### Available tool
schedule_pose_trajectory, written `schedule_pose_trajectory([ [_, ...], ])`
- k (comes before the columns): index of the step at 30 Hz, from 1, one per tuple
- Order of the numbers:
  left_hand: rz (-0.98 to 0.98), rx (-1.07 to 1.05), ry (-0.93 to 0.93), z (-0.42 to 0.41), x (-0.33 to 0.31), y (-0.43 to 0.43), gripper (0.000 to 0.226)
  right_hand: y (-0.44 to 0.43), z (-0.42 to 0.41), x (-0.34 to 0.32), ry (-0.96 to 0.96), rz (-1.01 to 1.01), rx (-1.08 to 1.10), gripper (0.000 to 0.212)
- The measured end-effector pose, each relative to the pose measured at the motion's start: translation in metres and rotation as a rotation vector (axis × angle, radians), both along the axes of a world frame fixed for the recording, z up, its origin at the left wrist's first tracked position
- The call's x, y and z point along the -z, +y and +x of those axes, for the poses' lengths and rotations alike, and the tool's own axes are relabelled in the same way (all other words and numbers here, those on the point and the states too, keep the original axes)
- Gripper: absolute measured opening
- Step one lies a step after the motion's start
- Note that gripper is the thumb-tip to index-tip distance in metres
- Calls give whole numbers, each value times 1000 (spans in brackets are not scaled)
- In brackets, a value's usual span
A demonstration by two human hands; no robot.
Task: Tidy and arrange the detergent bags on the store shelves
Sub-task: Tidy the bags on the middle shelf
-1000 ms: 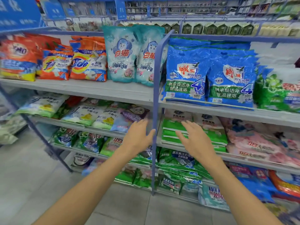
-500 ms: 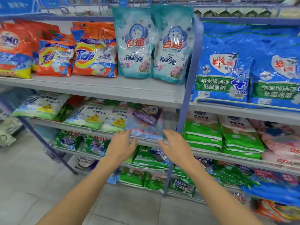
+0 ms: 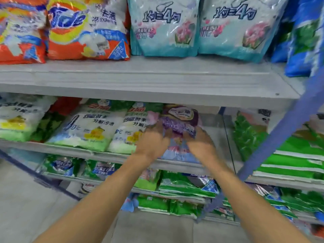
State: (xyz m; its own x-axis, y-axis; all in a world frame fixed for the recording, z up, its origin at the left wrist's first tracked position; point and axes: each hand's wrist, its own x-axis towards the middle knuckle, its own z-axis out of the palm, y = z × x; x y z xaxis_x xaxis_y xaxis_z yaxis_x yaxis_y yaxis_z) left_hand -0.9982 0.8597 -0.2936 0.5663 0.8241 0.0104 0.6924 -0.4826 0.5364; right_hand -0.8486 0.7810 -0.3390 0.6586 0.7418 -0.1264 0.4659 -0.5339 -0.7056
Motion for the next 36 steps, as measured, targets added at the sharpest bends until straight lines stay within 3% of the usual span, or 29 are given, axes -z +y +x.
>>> schedule_pose_trajectory([
  [5, -51, -136, -97, 35, 27, 29, 52, 37, 17, 11, 244, 146, 261, 60],
  [7, -148, -251, -220, 46, 29, 37, 56, 43, 24, 8, 385, 255, 323, 54],
  [11, -447, -461, -551, 54, 30, 54, 32, 46, 28, 7, 636, 392, 311, 38],
  [14, -827, -469, -725, 38, 18, 57, 16, 26, 22, -8, 892, 439, 238, 35],
  [16, -1075, -369, -721, 18, 1, 43, 26, 6, 16, -20, 1124, 457, 203, 36],
  [18, -1215, -235, -653, -1, -12, 26, 24, -14, 8, -27, 1249, 511, 173, 52],
  [22, -1232, -35, -553, -27, -31, 2, 10, -48, -15, -32, 1269, 498, 83, 77],
  [25, -1198, -15, -580, -43, -36, -15, 27, -69, -33, -45, 1267, 518, -13, 86],
  [29, -1065, -3, -672, -75, -51, -49, 40, -92, -57, -77, 1215, 567, -25, 49],
  [32, -984, 37, -672, -96, -67, -74, 39, -108, -70, -98, 1159, 569, 63, 54],
  [36, -1037, 127, -664, -106, -96, -105, 54, -146, -80, -122, 1107, 600, 103, 41],
])
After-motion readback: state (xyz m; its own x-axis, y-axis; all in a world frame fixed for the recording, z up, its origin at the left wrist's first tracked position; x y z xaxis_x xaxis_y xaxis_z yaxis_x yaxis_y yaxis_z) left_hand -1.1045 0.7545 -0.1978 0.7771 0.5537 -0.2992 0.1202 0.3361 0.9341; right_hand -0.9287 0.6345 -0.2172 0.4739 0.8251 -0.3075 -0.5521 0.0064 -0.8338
